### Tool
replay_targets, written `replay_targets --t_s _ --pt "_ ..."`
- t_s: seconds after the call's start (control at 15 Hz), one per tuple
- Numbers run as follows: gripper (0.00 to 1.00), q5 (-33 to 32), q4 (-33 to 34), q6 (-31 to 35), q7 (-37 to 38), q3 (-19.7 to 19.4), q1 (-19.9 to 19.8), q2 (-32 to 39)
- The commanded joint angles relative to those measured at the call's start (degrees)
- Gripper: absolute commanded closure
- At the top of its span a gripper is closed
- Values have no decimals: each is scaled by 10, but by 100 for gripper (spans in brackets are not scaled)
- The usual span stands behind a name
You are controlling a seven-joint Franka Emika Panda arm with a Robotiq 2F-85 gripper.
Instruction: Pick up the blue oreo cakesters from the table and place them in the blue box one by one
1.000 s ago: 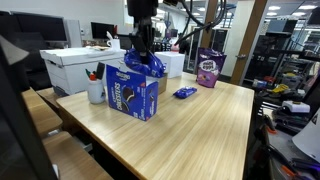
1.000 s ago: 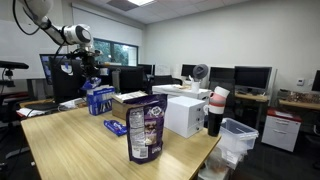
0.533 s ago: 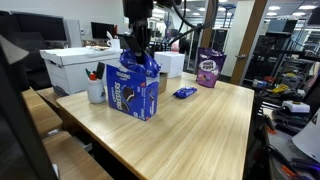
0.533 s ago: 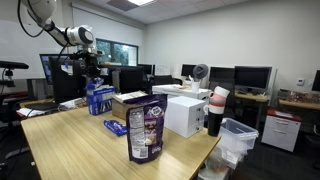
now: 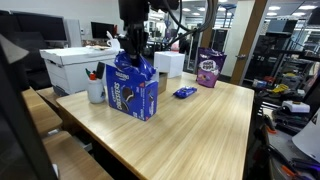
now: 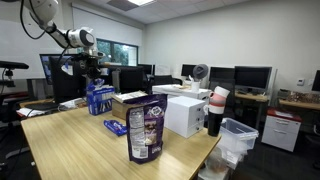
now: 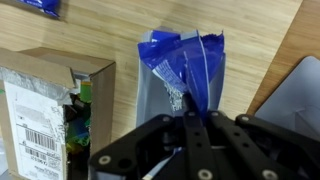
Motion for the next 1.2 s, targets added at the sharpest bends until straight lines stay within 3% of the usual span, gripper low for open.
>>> replay_targets --t_s 0.0,0.4,0.47,0.6,1.13 --pt "97 16 6 13 17 -7 7 5" --pt "96 17 0 34 37 -11 8 7" --pt "71 15 2 32 41 -13 9 9" --pt "68 9 -3 38 51 -17 10 8" --pt "25 5 -21 58 71 -28 14 -7"
